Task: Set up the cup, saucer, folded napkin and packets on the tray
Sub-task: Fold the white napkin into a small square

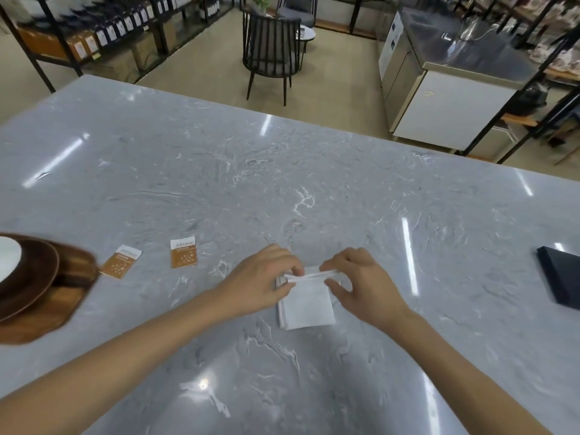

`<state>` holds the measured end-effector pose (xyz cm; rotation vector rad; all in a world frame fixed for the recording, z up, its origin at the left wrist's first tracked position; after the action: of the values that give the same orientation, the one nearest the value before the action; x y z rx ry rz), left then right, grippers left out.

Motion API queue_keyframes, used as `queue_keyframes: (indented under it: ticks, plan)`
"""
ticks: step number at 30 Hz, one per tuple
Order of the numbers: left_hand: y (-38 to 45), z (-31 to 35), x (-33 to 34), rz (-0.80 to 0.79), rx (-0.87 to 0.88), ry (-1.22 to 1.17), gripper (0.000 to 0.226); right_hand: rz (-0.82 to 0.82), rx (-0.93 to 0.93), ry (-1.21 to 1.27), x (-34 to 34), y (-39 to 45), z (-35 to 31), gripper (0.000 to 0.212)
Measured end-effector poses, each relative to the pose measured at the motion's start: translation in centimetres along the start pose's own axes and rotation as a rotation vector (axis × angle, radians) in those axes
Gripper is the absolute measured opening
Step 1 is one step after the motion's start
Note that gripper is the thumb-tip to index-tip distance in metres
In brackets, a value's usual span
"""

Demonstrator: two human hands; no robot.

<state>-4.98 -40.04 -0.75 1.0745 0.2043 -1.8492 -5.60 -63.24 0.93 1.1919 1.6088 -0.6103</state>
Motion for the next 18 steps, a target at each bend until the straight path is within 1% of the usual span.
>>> queue_keyframes:
  ticks: [2,7,13,18]
  plan:
    - [-1.4,0.3,1.2,0.004,0.023,0.015,0.015,0.042,0.006,0.006,1.3,-2.3,0.1,0.025]
    - [-3.8,0.6,4.0,0.005,0.014,0.004,0.018,0.045,0.093,0.077,4.4,-5.6,0.6,0.026]
    - [-5.4,0.8,5.6,0.035,-0.019,-0.013,0.012,0.070,0.127,0.109,6.2,-7.5,0.6,0.022]
    - [-6.1,1.0,6.3,0.068,-0.054,-0.004,0.012,0.087,0.142,0.132,6.8,-8.2,0.4,0.021]
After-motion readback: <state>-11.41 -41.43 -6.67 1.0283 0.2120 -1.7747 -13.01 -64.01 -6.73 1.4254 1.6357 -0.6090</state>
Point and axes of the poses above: each hand's wrist, its own y-axis towards the middle knuckle, its own x-axis out of the palm, z = x × y, the point moved 2 cm from there along y, towards the middle knuckle, and after that the axes turned 2 degrees about z, right-handed, at the moved point
